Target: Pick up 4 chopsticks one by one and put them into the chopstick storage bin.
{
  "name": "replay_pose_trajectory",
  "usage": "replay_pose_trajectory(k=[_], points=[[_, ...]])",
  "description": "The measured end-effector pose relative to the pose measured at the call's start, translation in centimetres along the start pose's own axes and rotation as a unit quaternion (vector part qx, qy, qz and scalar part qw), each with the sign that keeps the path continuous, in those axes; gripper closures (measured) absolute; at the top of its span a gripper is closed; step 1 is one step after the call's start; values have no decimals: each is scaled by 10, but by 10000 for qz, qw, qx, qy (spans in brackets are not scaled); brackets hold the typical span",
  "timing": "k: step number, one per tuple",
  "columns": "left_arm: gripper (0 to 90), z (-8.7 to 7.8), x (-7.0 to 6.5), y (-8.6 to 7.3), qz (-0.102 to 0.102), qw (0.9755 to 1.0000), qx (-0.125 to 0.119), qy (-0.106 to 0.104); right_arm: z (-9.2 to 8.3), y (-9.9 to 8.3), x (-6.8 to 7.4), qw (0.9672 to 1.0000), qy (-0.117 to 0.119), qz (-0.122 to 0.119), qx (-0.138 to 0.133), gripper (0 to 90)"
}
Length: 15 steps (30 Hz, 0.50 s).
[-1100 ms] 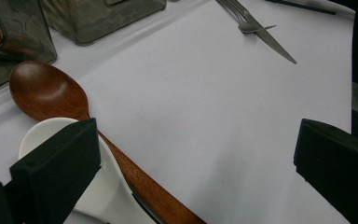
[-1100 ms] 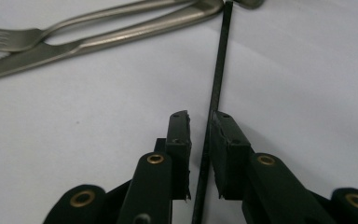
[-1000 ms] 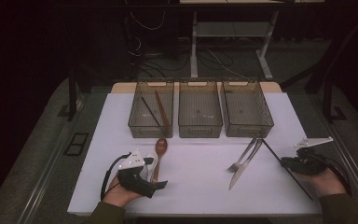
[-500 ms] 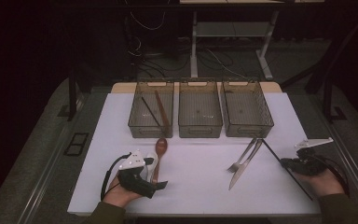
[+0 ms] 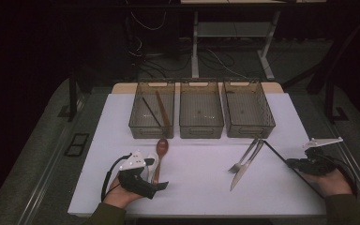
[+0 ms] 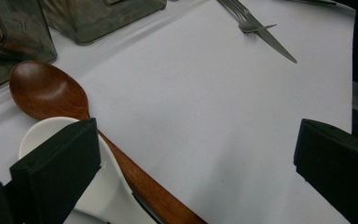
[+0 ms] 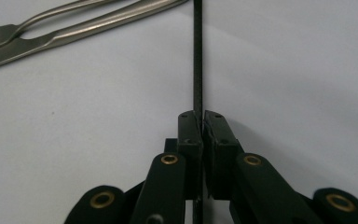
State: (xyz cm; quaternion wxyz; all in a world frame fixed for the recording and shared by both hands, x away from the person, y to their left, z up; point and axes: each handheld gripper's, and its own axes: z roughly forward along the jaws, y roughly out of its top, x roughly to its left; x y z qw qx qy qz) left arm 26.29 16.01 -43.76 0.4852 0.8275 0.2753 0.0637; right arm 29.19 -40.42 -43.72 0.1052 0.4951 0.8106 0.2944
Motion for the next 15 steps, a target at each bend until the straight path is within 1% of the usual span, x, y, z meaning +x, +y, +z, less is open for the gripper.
replay_pose_trajectory(k=[5, 9, 10, 12, 14, 15], points=[[0, 0, 0, 0, -5, 10000, 1, 6, -8, 1, -3, 9999, 48, -21, -139, 859], [0, 0, 0, 0, 0, 10000, 5, 10, -14, 0, -4, 9996, 137, -59, -236, 859], [0, -1, 0, 0, 3, 10000, 6, 10, -16, 1, -4, 9995, 140, -27, -272, 859], [0, -1, 0, 0, 5, 10000, 5, 12, -21, 1, -5, 9992, 185, -74, -347, 859], [0, 0, 0, 0, 0, 10000, 4, 13, -26, 1, -5, 9989, 200, -70, -423, 859], [0, 0, 0, 0, 1, 10000, 6, 11, -29, 1, -5, 9985, 253, -80, -472, 859]])
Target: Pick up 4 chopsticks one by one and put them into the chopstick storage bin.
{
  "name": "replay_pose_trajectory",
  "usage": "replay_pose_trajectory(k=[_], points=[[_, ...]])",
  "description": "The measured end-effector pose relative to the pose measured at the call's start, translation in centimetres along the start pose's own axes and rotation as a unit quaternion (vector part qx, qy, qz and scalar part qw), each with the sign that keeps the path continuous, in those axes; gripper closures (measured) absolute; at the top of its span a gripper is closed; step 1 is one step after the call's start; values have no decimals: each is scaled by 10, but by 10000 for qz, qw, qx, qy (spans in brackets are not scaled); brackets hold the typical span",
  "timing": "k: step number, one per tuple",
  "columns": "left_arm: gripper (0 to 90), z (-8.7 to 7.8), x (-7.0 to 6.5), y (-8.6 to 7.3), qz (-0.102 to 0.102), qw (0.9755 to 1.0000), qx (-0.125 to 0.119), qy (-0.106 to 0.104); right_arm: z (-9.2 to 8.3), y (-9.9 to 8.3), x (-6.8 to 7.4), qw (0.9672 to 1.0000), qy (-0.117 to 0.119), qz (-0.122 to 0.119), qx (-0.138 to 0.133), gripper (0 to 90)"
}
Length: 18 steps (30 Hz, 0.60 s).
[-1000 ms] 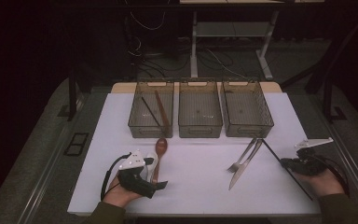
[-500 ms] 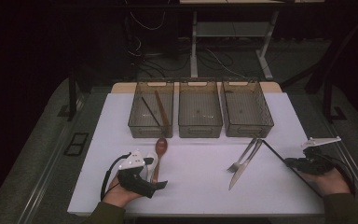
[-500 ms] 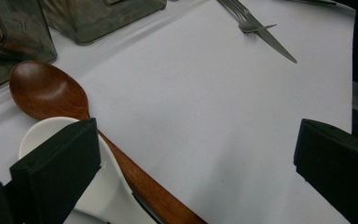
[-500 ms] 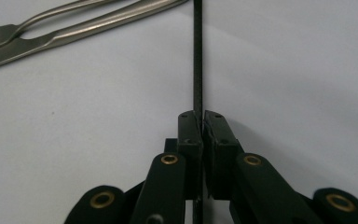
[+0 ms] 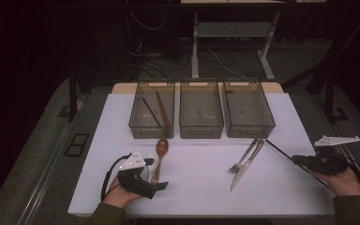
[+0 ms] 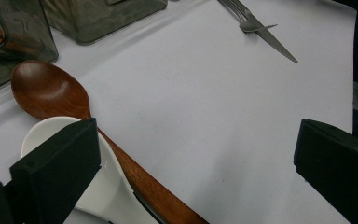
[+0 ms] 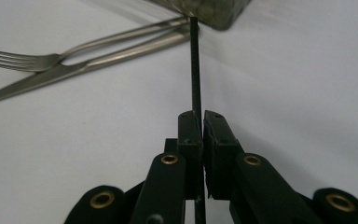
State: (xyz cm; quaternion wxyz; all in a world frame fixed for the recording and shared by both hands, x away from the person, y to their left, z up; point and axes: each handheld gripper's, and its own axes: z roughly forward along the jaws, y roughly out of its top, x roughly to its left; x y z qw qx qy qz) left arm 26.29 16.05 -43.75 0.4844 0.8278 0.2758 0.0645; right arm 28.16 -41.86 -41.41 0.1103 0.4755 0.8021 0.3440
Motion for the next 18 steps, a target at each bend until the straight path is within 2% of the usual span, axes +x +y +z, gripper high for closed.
replay_pose_trajectory(k=[7, 18], points=[[0, 1, 0, 0, 16, 10000, 25, 0, -8, 7, 9, 9988, 342, -161, -309, 859], [0, 1, 1, 0, -22, 10000, 1, -7, 9, 30, 34, 9951, 766, -471, -404, 859]])
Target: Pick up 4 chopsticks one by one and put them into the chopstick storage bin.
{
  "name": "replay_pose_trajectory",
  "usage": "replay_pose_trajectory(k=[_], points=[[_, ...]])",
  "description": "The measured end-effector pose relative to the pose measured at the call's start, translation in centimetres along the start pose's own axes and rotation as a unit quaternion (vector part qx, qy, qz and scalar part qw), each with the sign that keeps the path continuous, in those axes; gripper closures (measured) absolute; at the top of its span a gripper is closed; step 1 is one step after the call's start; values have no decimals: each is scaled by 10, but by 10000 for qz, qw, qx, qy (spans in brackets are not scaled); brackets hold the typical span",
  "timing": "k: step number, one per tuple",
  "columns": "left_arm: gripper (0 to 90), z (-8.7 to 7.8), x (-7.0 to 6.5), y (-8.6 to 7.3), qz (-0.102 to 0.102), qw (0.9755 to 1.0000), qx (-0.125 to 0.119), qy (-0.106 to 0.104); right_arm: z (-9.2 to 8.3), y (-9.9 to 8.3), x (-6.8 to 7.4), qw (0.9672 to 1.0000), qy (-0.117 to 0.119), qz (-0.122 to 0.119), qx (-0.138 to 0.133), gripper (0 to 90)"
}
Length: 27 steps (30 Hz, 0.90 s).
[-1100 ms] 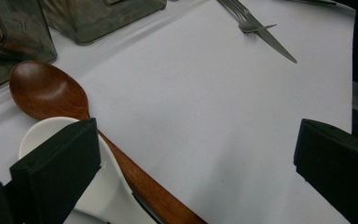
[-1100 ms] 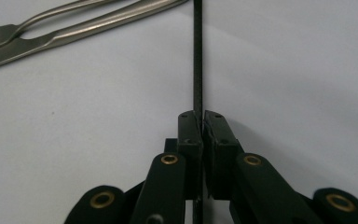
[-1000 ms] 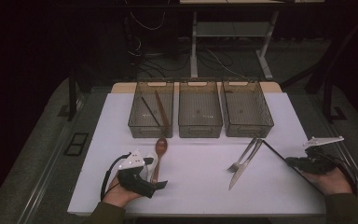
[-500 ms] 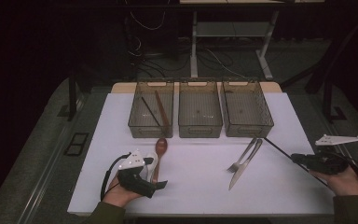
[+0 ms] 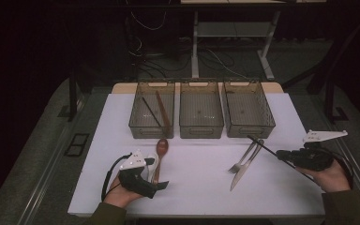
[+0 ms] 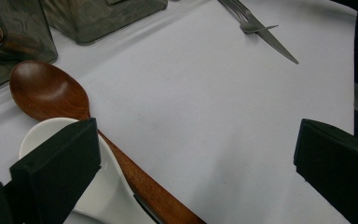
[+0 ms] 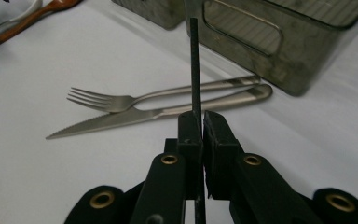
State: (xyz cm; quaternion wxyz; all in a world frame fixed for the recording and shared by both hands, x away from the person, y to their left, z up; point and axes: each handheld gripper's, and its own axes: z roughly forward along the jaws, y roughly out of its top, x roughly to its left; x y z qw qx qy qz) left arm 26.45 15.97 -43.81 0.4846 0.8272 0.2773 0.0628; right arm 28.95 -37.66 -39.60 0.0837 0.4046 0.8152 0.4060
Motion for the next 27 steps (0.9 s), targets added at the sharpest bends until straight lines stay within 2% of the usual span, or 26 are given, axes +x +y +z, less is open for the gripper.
replay_pose_trajectory(k=[9, 18, 23, 27], points=[[0, 1, 2, -1, -14, 10000, -8, 4, 18, 20, 11, 9997, 217, -132, -29, 859], [0, 1, 1, 1, 9, 10000, -26, -15, 36, 42, 32, 9980, 502, -376, -90, 859], [0, 3, 1, 1, 35, 10000, 13, -60, 46, 56, 44, 9970, 534, -543, -134, 859], [0, 4, 2, 3, 11, 10000, -49, -78, 55, 68, 50, 9963, 615, -560, -201, 859]])
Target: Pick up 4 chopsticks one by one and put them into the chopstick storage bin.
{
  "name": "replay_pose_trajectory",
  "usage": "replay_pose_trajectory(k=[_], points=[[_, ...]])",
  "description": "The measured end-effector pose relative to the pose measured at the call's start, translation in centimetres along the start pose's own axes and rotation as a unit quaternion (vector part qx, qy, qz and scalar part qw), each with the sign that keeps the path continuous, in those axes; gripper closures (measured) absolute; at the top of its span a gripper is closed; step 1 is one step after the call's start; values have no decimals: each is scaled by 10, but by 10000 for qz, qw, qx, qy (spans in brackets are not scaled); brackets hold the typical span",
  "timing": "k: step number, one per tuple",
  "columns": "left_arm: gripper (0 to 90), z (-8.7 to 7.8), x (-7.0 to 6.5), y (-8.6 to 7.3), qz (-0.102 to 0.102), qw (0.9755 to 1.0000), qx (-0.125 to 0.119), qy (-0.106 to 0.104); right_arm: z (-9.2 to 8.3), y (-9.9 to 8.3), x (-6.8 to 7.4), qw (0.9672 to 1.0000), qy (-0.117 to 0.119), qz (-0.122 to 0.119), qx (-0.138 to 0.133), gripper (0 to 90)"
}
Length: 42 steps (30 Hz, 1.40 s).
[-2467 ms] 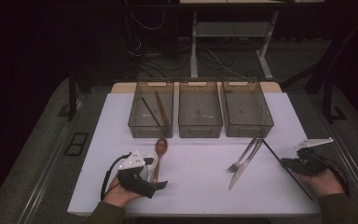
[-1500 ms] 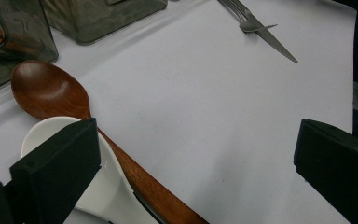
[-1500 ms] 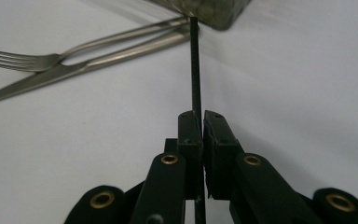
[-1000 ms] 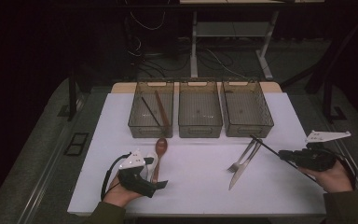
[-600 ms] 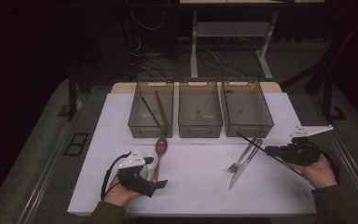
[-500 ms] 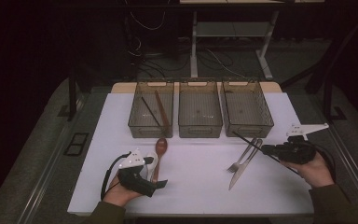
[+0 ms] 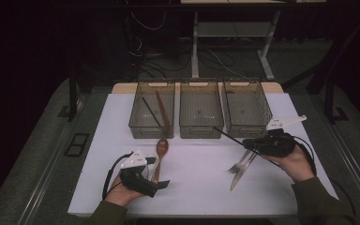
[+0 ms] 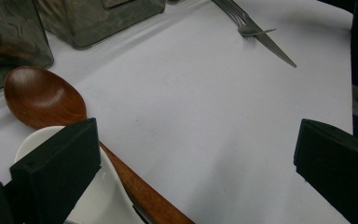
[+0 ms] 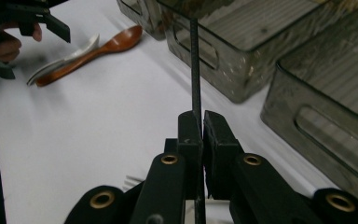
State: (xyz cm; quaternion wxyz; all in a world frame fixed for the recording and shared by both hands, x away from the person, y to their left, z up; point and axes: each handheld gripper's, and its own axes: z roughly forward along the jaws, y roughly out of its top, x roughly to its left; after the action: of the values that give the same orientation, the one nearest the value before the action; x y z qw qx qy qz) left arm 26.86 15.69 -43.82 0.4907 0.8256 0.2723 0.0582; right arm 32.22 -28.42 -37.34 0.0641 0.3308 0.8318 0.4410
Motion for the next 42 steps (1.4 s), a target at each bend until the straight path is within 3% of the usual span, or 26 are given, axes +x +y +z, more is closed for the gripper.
replay_pose_trajectory(k=[21, 33, 42], points=[[0, -1, 2, 0, 2, 10000, -29, -56, 51, 61, 18, 9998, 73, -130, -162, 859], [0, 1, 3, 1, -10, 10000, -27, -82, 79, 98, 23, 9997, -41, -122, -206, 859], [0, 3, 2, 3, 21, 9999, -15, -113, 111, 129, 30, 9998, -27, -116, -172, 859]])
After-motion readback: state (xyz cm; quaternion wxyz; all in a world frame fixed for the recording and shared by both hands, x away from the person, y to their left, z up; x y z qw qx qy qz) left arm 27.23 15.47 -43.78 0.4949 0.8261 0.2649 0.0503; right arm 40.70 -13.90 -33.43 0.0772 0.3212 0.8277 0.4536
